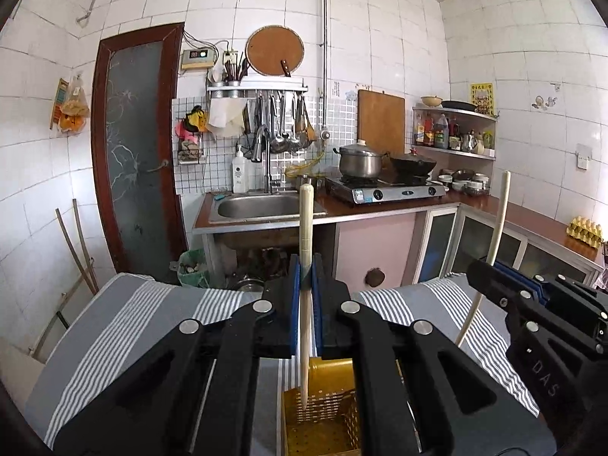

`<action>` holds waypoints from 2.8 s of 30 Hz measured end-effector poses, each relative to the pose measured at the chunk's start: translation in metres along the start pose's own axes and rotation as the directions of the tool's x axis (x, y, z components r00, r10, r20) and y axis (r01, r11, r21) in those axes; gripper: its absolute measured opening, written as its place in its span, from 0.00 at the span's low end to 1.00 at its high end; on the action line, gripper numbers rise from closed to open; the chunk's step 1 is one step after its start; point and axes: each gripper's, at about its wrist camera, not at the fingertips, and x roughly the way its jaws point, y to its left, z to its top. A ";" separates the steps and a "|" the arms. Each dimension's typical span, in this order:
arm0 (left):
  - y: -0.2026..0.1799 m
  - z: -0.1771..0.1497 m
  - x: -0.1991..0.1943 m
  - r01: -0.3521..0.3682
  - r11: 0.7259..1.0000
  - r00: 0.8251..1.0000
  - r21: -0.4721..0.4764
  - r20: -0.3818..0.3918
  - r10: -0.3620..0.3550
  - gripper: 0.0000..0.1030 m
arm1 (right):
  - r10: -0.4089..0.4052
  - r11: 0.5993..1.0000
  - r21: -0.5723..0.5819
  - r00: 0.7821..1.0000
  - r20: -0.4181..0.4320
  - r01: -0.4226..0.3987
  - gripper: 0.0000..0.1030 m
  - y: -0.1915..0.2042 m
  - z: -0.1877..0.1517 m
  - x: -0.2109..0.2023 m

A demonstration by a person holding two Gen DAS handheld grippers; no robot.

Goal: Organize utensils
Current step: 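Open the left tool to drop the chopstick into the caddy, then move the left tool back down toward the remaining chopsticks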

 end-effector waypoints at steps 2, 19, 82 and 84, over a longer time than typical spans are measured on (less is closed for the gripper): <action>0.000 -0.004 0.002 0.004 1.000 1.000 -0.002 -0.010 -0.004 0.05 | 0.001 1.000 0.002 1.000 -0.008 -0.001 0.06 0.000 -0.002 0.003; 0.020 -0.015 -0.020 -0.010 0.999 1.000 -0.041 -0.018 0.009 0.55 | -0.035 0.999 0.021 0.999 0.010 0.035 0.32 -0.005 0.000 -0.023; 0.037 -0.250 -0.096 0.104 0.995 0.841 0.009 -0.535 -0.083 0.53 | -0.124 0.985 0.034 0.831 -0.542 0.169 0.31 -0.023 -0.236 -0.102; 0.036 -0.251 -0.094 0.103 0.995 0.838 0.016 -0.541 -0.078 0.52 | -0.124 0.985 0.033 0.831 -0.542 0.168 0.31 -0.023 -0.236 -0.101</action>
